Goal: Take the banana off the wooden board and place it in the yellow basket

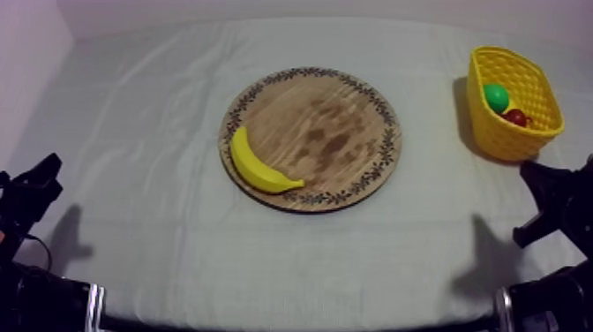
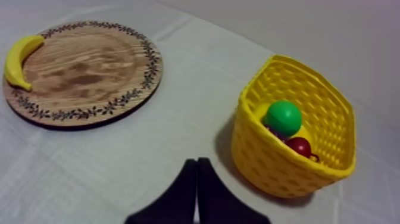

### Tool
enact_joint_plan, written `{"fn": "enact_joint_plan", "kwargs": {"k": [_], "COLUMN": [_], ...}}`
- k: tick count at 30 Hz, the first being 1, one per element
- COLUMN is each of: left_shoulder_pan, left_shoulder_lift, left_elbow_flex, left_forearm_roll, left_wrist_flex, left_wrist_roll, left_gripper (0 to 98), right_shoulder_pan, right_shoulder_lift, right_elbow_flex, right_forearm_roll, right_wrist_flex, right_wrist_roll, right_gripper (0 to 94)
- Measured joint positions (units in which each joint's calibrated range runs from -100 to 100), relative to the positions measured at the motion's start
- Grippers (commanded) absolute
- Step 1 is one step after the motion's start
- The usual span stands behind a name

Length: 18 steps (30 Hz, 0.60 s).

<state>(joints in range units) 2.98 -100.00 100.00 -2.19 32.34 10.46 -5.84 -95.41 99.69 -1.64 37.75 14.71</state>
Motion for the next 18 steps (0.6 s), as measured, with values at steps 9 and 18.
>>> {"fn": "enact_joint_plan", "kwargs": {"k": [9,18], "left_shoulder_pan": [0.0,0.0], "left_shoulder_lift": [0.0,0.0], "left_elbow_flex": [0.0,0.0], "left_forearm_roll": [0.0,0.0], "left_wrist_flex": [0.0,0.0], "left_wrist_roll": [0.0,0.0], "left_gripper": [0.1,0.1], "right_shoulder_pan": [1.1,2.1], "right_shoulder_lift": [9.2,26.2], "right_elbow_flex": [-7.8,-28.0], "right_forearm_roll": [-5.9,-10.2], "right_wrist_flex": [-3.8,1.5], "right_wrist_roll": [6.5,7.2], "right_gripper": [0.2,0.2]}}
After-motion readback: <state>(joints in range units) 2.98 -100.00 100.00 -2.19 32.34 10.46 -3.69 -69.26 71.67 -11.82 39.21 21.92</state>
